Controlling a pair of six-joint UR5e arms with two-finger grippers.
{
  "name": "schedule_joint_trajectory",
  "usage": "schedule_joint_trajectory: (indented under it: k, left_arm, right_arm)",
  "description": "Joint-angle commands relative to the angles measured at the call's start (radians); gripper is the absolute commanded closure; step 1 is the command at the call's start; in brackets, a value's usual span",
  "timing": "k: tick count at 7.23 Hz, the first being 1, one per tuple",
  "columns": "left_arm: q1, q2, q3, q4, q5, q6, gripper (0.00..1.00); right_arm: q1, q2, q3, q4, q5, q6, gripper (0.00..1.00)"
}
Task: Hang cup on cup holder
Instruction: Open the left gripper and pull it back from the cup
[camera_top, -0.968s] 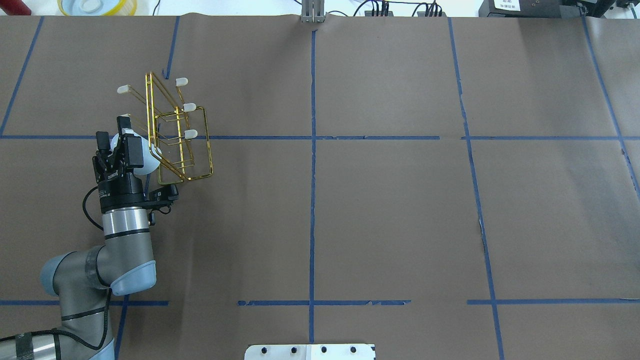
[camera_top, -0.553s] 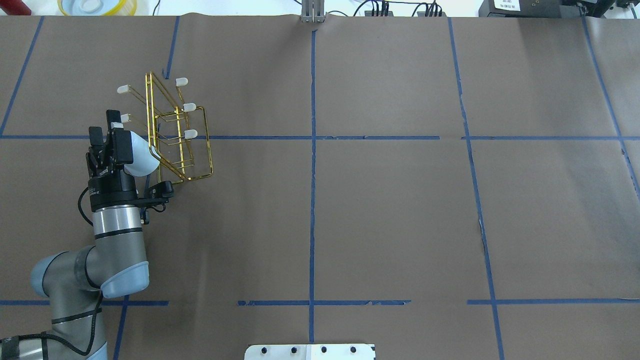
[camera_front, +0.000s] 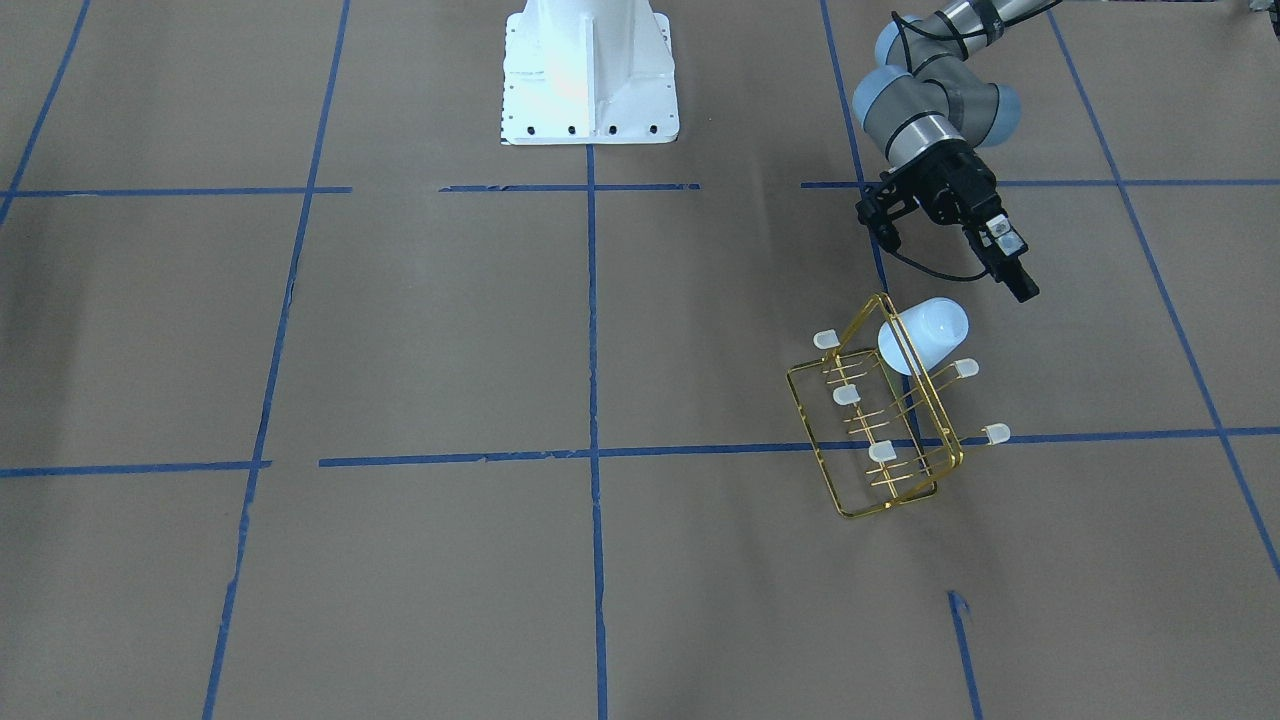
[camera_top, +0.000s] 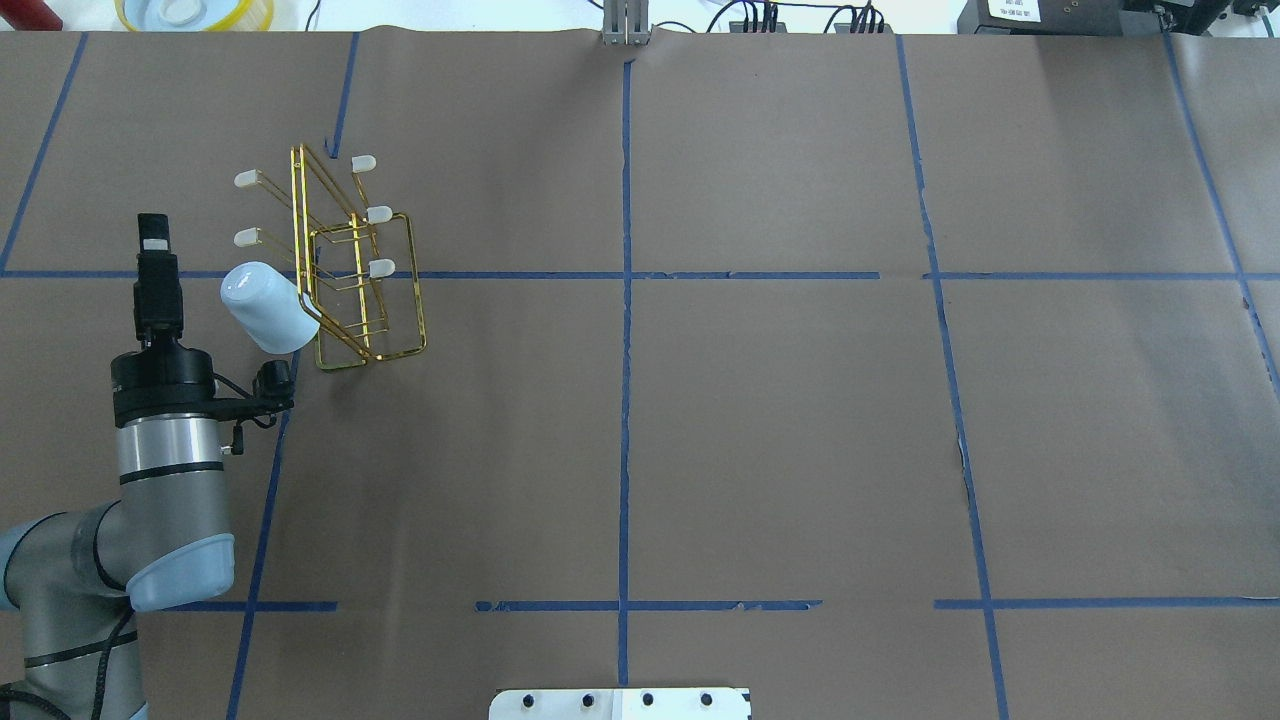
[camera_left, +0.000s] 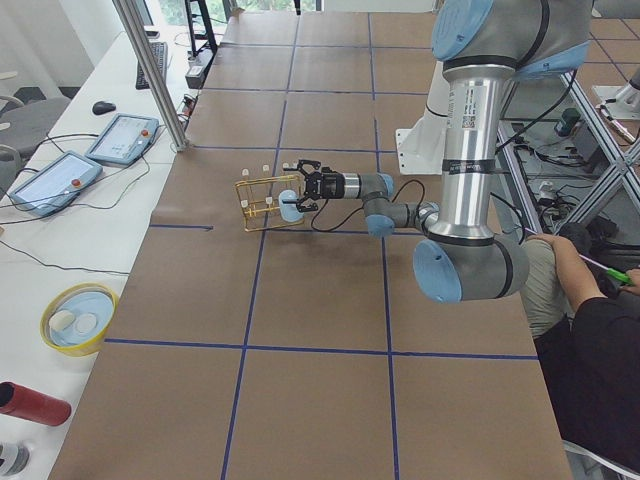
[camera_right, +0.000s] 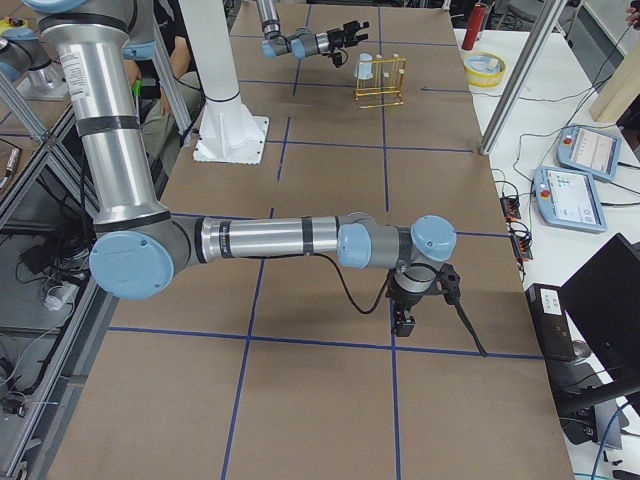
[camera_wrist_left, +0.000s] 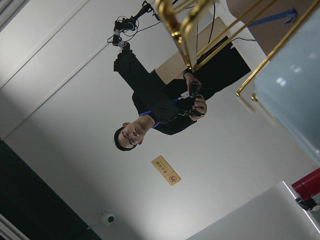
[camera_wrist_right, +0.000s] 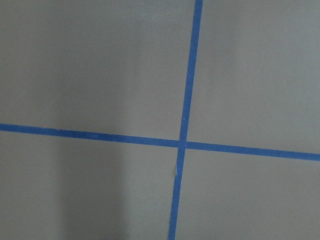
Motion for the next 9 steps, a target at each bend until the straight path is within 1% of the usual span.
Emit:
schedule_joint_trajectory:
  k: [1,2,3,4,5,6,8,9]
  left_arm:
    - [-0.008,0.054,-0.030,-0.007,-0.062,-0.325,0.00]
    - [-0.012,0.062,-0.034,-0.023,-0.112,-0.465,0.00]
    - [-0.014,0.062,-0.040,-0.063,-0.193,-0.591,0.00]
    - [-0.017,0.079,-0.053,-0.123,-0.271,-0.703,0.00]
    - [-0.018,0.098,-0.068,-0.213,-0.356,-0.786,0.00]
    - [-0.023,0.123,-0.086,-0.311,-0.428,-0.797,0.00]
    - [-0.047,0.186,-0.108,-0.457,-0.487,-0.816,0.00]
    - [-0.049,0.191,-0.106,-0.503,-0.549,-0.922,0.00]
  right_arm:
    - [0.000,0.001,0.000,0.000,0.000,0.000,0.00]
    - [0.000,0.000,0.000,0.000,0.000,0.000,0.00]
    - [0.000,0.001,0.000,0.000,0.000,0.000,0.00]
    - [0.000,0.000,0.000,0.000,0.000,0.000,0.00]
    - [0.000,0.001,0.000,0.000,0.000,0.000,0.00]
    - [0.000,0.001,0.000,0.000,0.000,0.000,0.00]
    - [0.000,0.000,0.000,0.000,0.000,0.000,0.00]
    - [0.000,0.001,0.000,0.000,0.000,0.000,0.00]
